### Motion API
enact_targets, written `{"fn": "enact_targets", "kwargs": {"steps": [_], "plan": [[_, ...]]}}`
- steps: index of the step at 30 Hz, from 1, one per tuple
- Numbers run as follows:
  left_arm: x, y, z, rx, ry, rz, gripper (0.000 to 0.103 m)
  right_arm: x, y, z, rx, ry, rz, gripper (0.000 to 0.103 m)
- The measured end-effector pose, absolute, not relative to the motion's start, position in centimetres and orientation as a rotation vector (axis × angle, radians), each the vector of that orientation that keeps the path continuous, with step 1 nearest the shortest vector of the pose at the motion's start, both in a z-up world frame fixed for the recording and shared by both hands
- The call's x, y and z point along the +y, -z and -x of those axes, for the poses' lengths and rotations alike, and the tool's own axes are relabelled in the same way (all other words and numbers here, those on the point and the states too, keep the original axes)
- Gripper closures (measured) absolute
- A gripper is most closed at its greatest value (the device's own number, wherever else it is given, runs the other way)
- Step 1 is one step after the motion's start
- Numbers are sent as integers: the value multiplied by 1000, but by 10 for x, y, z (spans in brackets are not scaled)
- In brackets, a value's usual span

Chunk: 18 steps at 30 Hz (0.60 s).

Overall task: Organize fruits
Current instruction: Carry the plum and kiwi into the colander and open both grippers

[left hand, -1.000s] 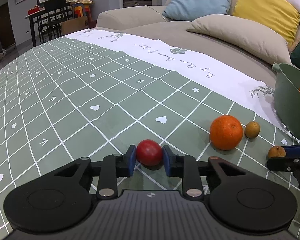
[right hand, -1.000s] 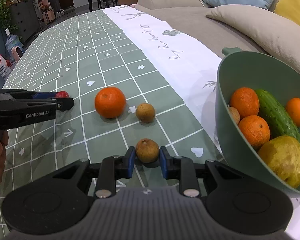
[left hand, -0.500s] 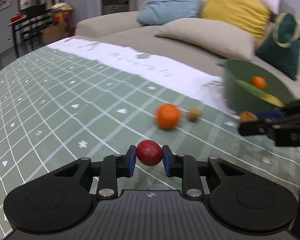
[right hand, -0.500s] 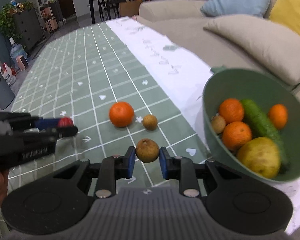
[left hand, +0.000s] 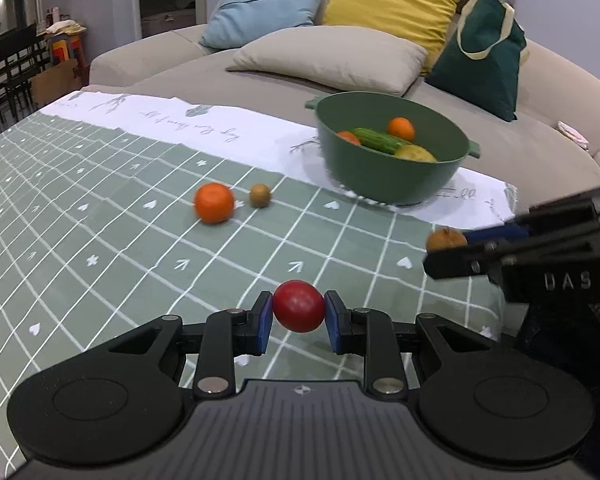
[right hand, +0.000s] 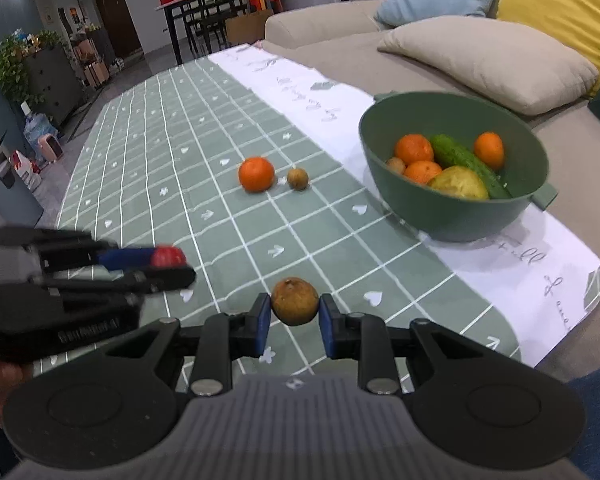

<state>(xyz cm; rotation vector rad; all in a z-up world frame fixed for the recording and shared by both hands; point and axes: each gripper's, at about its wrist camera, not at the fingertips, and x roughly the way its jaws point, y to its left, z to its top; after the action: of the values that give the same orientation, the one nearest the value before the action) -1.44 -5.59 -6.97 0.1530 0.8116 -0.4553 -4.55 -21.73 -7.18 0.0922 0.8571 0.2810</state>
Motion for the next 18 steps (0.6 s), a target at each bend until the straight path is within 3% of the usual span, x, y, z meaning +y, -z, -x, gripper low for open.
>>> {"fn": "enact_targets", "kwargs": {"steps": [18], "plan": [[-168, 35, -78, 704, 595, -412, 72, -304, 46, -22, 728, -108, -128, 81]]}}
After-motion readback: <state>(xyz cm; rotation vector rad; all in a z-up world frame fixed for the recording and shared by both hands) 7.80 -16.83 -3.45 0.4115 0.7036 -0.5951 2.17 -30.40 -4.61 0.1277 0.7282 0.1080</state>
